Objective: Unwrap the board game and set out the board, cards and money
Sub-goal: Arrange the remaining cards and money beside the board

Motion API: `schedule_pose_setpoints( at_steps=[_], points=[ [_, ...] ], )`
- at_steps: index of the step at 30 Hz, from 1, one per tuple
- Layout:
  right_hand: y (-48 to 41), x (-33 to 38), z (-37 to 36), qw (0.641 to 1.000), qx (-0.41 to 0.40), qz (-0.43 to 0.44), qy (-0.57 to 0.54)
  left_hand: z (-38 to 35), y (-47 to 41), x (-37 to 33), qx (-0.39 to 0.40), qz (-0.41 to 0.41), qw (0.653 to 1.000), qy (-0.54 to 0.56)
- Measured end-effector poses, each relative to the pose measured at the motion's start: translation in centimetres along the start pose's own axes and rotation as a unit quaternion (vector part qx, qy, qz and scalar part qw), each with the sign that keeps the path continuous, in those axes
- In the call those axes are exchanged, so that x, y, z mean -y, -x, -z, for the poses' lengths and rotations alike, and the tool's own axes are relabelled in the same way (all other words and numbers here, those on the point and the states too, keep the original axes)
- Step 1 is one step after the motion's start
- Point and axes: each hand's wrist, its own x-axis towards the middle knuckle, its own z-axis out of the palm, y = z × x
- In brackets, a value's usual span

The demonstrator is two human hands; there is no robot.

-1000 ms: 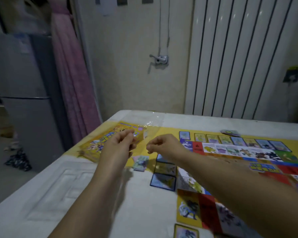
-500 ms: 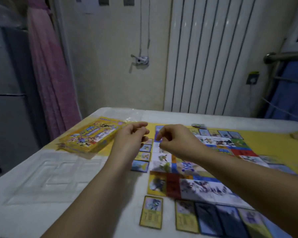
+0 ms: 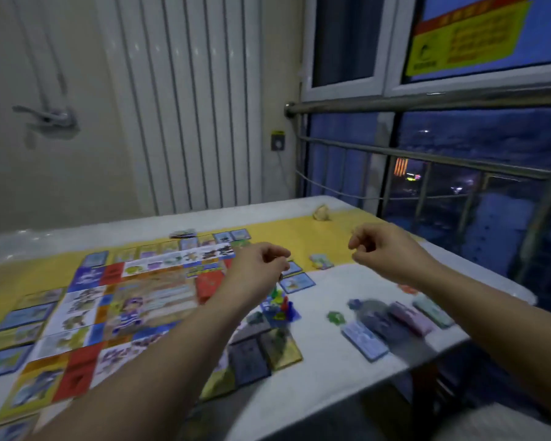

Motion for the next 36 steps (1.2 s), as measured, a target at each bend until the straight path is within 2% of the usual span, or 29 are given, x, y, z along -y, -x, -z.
schedule_pose_setpoints(
  at_steps=[3,5,14,19,22,31,36],
  points=[
    [0.3,-5.1,3.5,0.998,-0.023,-0.064,0.018,-5.2,-1.7,-1.5,0.063,-0.019,0.997,-0.035],
    [0.4,-7.9,5.0,0.994,-0.011,-0.100,0.034,-8.2,-2.7,-2.2,0.100,-0.030,0.992,-0.065],
    [-1.7,-13.4,4.7,0.970,0.128,-0.162,0.126,-16.5,-6.8,-2.4,0.179,-0.048,0.954,-0.234],
    [-3.9,-14.3,4.2,0.945,0.205,-0.207,0.150,-19.4,-9.3,-1.8,0.202,-0.029,0.943,-0.265],
    [-4.8,-15.0,4.6,0.932,0.242,-0.242,0.117,-21.2,-10.0,-1.8,0.215,-0.018,0.939,-0.266],
    [-5.4,-16.5,4.1,0.933,0.263,-0.201,0.140,-23.2,-11.2,-2.0,0.264,-0.031,0.921,-0.283],
    [-5.4,-17.1,4.0,0.936,0.262,-0.190,0.135,-23.3,-11.5,-2.1,0.291,-0.008,0.915,-0.279]
  ],
)
